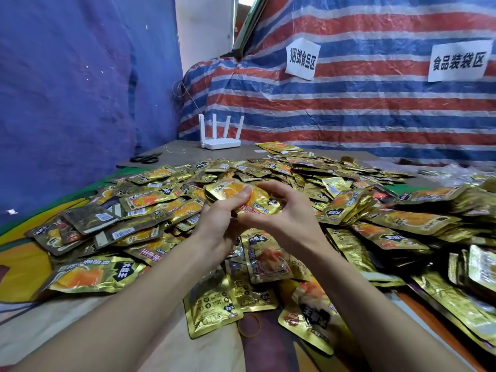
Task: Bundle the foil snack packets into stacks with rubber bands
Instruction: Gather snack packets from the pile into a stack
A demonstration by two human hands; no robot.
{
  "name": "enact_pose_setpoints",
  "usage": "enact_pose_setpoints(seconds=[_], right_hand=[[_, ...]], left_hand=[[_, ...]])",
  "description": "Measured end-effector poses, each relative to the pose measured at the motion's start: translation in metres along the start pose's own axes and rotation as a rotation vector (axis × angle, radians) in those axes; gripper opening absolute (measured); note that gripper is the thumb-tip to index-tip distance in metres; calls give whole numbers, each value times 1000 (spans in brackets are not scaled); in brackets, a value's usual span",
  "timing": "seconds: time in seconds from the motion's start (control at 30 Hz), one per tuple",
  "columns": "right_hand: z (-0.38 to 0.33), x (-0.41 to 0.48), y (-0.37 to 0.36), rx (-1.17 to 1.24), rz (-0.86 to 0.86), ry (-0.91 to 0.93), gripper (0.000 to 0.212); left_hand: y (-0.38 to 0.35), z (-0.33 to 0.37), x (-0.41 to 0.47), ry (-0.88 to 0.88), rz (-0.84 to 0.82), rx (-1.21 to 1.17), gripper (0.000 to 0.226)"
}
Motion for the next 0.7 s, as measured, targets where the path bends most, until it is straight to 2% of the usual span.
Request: enact_pose_setpoints(seconds=[0.1,0.2,0.3,0.4,0.53,0.6,0.67,0.7], right_hand=[[1,0,0,-134,-23,33,66],[4,-1,-2,-169,-39,28,76],[9,-1,-9,-225,-72,-33,85],[12,-1,-13,-191,-111,-110,82],[15,-2,-17,-100,-199,-167,79],[16,-3,-18,18,-209,-205,72],[16,0,-14,115,-187,-234,53],[16,1,-11,119,-183,-242,43]], left_hand=[[3,-5,-2,89,10,-5,34],[5,-8,0,138,8,36,17],[5,-12,1,177,-1,56,14],[7,-12,1,213,12,57,19],[10,-4,8,133,7,11,17],[10,-2,9,87,-25,18,14],[10,-1,8,58,-36,39,11],[9,0,6,49,-37,43,18]])
Point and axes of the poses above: each hand's wrist, its own x-axis towards the middle knuckle, its own y-axis out of the back of the hand, z = x × y, the point moved 6 cm from there along x, towards the middle knuckle, and after that the axes turned 3 degrees about -y, right-handed, at the moved point
